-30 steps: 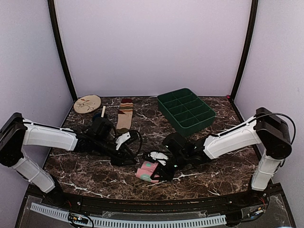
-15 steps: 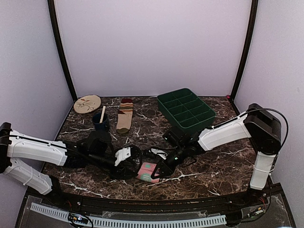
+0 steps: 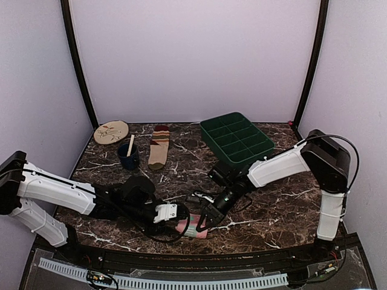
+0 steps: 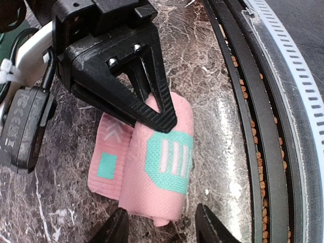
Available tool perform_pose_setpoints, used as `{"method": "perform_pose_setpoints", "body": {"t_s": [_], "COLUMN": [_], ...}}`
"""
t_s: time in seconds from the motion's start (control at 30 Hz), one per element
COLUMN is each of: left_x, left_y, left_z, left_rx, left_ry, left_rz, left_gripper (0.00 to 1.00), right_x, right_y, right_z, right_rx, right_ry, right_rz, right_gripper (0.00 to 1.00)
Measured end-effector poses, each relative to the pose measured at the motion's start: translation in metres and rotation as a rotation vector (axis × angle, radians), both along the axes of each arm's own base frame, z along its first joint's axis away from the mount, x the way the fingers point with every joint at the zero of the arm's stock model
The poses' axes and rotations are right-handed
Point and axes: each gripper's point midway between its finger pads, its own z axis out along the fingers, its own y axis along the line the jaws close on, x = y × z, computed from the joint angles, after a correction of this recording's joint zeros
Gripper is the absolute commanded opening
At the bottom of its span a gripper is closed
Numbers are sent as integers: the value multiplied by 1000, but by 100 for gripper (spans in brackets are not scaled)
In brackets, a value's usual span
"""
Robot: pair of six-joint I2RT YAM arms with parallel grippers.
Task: Roll the socks
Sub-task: Roll the sock at the center of the board.
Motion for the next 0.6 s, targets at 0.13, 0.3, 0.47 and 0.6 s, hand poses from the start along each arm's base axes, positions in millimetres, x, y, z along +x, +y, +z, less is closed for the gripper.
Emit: {"method": "perform_pose_setpoints", "body": {"t_s": [0.13, 0.3, 0.47, 0.6], "left_x": [-3, -4, -4, -7], "left_y": [-6, -14, -21, -23], "left_z": [-4, -6, -6, -12], "left_rx": [17, 27, 32, 46], "left_ry": [-17, -36, -47, -39], "left_rz": [-34, -68, -98, -122], "left_gripper": [48, 48, 49, 48], "right_x": [-5, -6, -4, -3], "right_y": [-3, -3, -2, -2], "right_z": [0, 0, 1, 1], "right_rx": [-9, -19, -24, -29], "right_ry": [30, 59, 75, 82], "right_rz": [13, 24, 28, 28], "right_gripper": [0, 0, 0, 0]}}
